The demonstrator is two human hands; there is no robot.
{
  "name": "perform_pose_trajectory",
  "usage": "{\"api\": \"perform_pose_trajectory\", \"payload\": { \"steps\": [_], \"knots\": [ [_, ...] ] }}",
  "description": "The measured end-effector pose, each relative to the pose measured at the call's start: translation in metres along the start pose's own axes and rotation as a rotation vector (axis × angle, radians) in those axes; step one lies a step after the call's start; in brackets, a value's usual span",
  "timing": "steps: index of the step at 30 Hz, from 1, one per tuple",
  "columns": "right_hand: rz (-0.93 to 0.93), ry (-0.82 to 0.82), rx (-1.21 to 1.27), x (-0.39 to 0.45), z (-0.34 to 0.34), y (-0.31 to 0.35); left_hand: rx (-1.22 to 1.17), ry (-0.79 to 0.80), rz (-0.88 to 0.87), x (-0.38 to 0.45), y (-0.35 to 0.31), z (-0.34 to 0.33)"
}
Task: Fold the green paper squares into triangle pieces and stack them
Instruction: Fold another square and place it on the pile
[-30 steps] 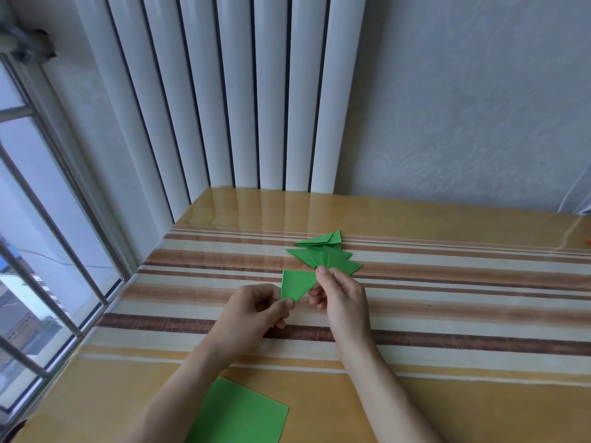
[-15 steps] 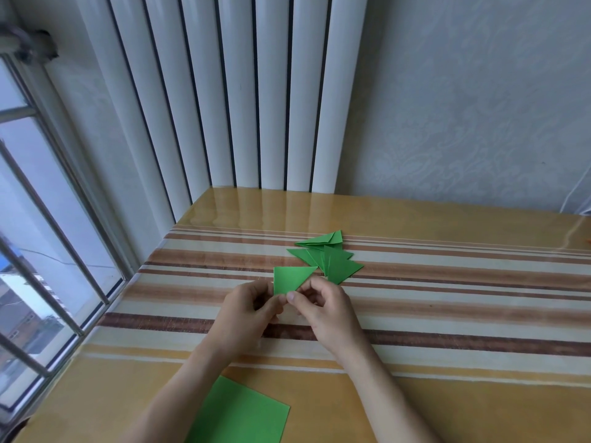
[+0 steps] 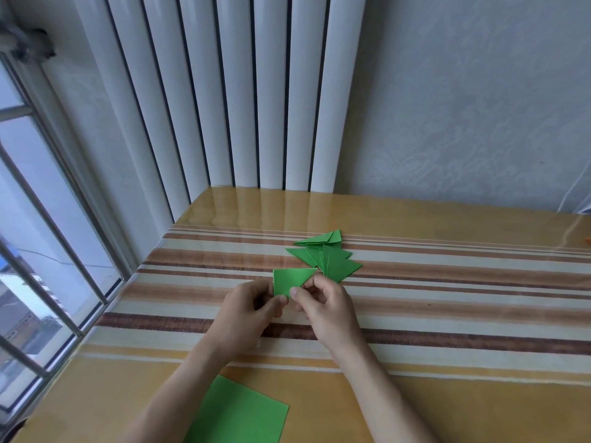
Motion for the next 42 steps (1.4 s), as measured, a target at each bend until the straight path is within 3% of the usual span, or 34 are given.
{"api": "perform_pose_trajectory", "payload": {
  "steps": [15, 20, 27, 30, 36, 42],
  "knots": [
    [-0.133, -0.136, 0.156, 0.005, 0.007, -0.003, 0.030, 0.044, 0.013, -0.001, -0.002, -0.002],
    [-0.120, -0.161, 0.136, 0.006, 0.007, -0.004, -0.116, -0.050, 0.130, -0.003, -0.005, -0.001],
    [-0.050, 0.077, -0.024, 0.001, 0.006, 0.003, -0.414, -0.271, 0.357, 0.002, -0.001, 0.006],
    [-0.036, 0.090, -0.020, 0.002, 0.005, -0.001, -0.333, -0.253, 0.270, 0.002, 0.002, 0.007],
    [0.027, 0.066, 0.014, 0.007, 0.006, -0.007, -0.214, -0.025, 0.128, -0.002, -0.002, 0.001],
    [0.014, 0.098, -0.054, 0.006, 0.006, -0.008, -0.238, -0.159, 0.182, -0.002, -0.001, 0.005]
  ]
}}
Point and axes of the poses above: each hand's wrist, its own x-axis towards the middle knuckle, its own z-axis out of the back of the hand, y = z × x, the point moved 1 cm from there along x, towards the middle knuckle, and after that the axes turned 12 degrees about -y, right-handed, at the moved point
